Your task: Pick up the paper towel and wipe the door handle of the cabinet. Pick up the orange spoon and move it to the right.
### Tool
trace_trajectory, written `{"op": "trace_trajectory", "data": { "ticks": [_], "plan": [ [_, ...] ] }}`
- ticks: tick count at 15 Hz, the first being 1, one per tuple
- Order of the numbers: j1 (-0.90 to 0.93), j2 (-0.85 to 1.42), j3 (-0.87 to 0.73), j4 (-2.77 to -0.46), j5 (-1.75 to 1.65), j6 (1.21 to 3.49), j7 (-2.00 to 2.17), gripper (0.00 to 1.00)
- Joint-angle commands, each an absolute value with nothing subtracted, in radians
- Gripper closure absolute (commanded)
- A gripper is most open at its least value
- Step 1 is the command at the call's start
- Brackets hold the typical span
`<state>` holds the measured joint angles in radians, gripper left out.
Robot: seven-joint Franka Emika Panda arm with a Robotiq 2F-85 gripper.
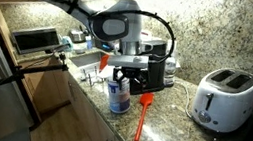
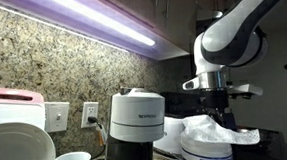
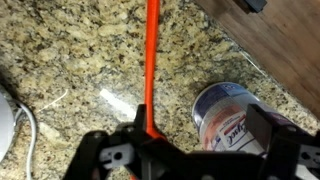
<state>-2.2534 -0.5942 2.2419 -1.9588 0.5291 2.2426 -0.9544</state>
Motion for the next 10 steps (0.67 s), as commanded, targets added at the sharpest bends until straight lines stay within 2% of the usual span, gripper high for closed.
{"op": "trace_trajectory", "data": {
  "ticks": [1, 10],
  "plan": [
    [-2.247, -0.596, 2.235, -1.959, 0.533, 2.24, -0.955, 0.0],
    [-2.304, -0.6, 2.273, -1.944, 0.566, 2.185, -1.024, 0.0]
  ]
}}
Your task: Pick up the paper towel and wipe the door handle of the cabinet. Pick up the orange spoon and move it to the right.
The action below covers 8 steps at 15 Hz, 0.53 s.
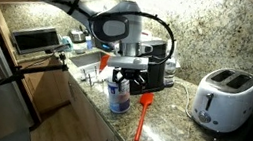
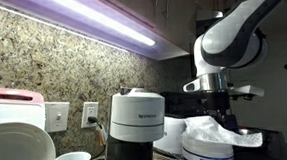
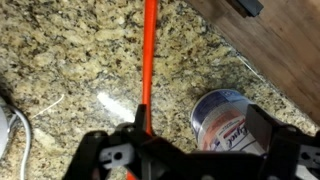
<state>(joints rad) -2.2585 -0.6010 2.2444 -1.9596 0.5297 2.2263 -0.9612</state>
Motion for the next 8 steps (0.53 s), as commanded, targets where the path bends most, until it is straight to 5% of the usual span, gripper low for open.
{"op": "trace_trajectory", "data": {
  "ticks": [1, 8],
  "plan": [
    [-2.32, -0.601, 2.284, -1.942, 0.581, 2.175, -1.05, 0.0],
    [-2.369, -0.665, 2.299, -1.903, 0.677, 2.068, -1.164, 0.0]
  ]
}}
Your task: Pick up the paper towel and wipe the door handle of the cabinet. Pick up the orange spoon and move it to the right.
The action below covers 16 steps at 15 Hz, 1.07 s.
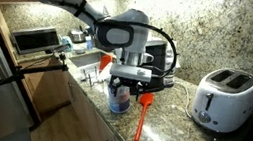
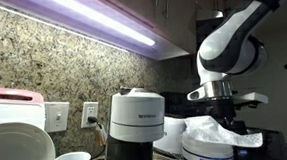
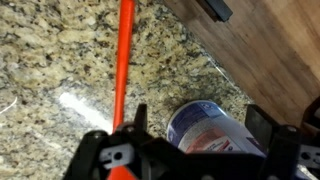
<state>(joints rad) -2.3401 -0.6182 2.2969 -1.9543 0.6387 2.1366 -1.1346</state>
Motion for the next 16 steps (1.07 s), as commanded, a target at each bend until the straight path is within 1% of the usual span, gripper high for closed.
{"op": "trace_trajectory", "data": {
  "ticks": [1, 7, 12, 16],
  "plan": [
    [-2.371, -0.681, 2.296, -1.896, 0.681, 2.061, -1.166, 0.0],
    [-2.436, -0.788, 2.32, -1.876, 0.764, 2.108, -1.261, 0.0],
    [-2.517, -0.874, 2.359, -1.843, 0.942, 2.131, -1.433, 0.0],
    [-2.535, -0.936, 2.343, -1.807, 1.057, 2.114, -1.532, 0.0]
  ]
}}
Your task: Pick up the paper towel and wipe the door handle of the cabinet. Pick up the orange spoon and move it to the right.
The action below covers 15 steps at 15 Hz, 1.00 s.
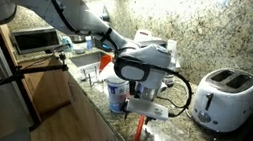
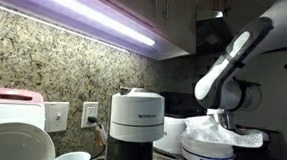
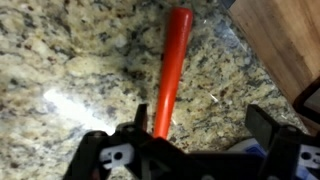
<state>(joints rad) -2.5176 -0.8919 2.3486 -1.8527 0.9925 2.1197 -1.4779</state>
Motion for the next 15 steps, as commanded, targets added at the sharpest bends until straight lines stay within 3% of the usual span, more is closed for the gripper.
{"op": "trace_trajectory", "data": {
  "ticks": [1, 10, 12, 13, 15],
  "plan": [
    [-2.534, -0.95, 2.337, -1.799, 1.074, 2.108, -1.542, 0.0],
    [-2.519, -1.003, 2.293, -1.762, 1.154, 2.088, -1.567, 0.01],
    [-2.52, -1.007, 2.284, -1.757, 1.158, 2.079, -1.559, 0.15],
    [-2.519, -1.009, 2.28, -1.755, 1.157, 2.074, -1.562, 0.17],
    [-2.515, -1.012, 2.273, -1.756, 1.152, 2.065, -1.559, 0.06]
  ]
}}
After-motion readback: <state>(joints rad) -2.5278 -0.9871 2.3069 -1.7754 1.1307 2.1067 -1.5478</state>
